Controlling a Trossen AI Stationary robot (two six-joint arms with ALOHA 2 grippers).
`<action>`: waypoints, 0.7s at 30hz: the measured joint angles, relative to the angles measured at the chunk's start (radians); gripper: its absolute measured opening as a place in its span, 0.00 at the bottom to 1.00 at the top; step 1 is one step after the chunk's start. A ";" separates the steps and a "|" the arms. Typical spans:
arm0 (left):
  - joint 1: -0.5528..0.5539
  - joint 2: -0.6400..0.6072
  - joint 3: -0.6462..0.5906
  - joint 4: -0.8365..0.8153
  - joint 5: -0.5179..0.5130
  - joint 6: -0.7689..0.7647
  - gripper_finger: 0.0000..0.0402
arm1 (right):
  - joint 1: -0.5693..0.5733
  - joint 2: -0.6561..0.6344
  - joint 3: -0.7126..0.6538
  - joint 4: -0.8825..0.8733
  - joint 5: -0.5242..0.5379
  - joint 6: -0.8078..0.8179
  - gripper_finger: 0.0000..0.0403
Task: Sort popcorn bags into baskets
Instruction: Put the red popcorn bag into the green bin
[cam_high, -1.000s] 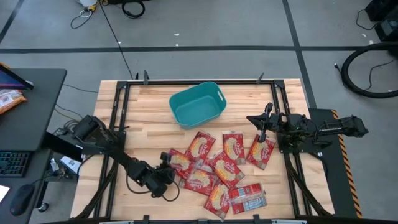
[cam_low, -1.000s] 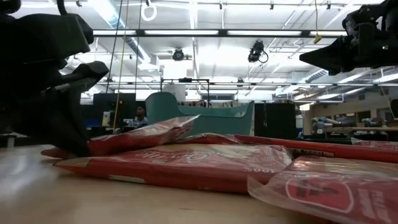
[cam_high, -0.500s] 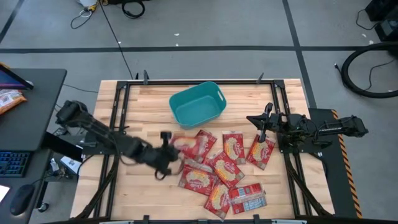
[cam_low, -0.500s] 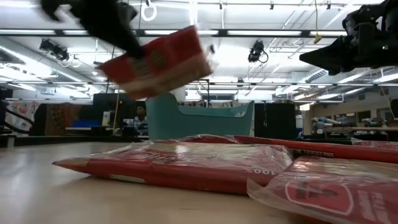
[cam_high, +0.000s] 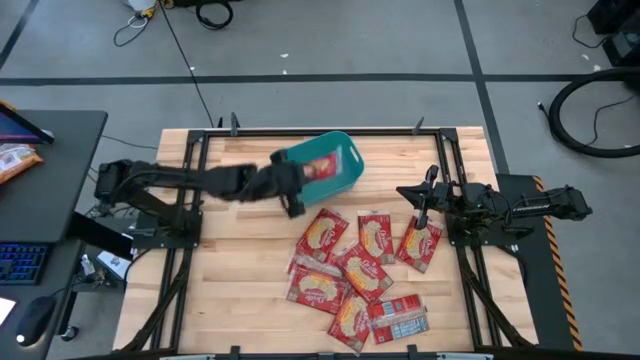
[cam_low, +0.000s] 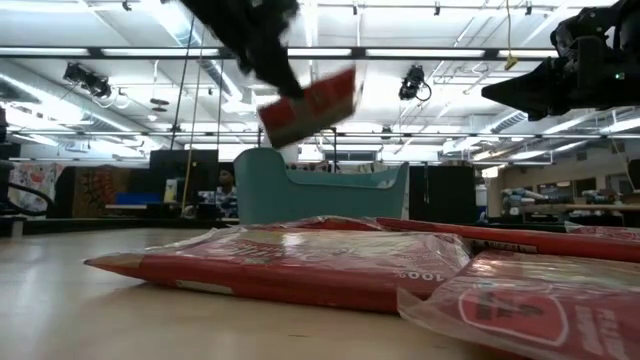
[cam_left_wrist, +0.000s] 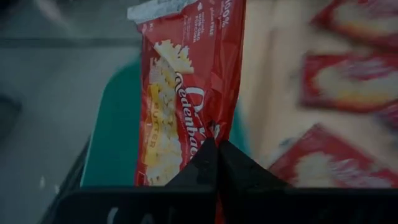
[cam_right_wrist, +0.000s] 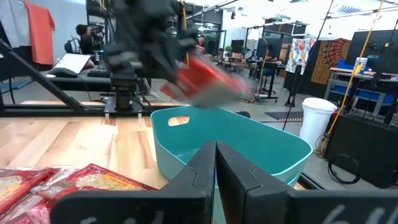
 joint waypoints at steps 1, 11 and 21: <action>0.030 0.022 0.000 0.006 0.008 -0.001 0.01 | 0.000 0.000 0.000 0.000 0.000 0.000 0.05; 0.166 0.244 0.000 0.061 0.062 -0.030 0.01 | 0.000 0.000 0.000 0.000 -0.001 0.000 0.05; 0.167 0.314 0.000 0.069 0.095 -0.067 0.03 | 0.000 0.000 0.000 0.000 0.000 0.000 0.05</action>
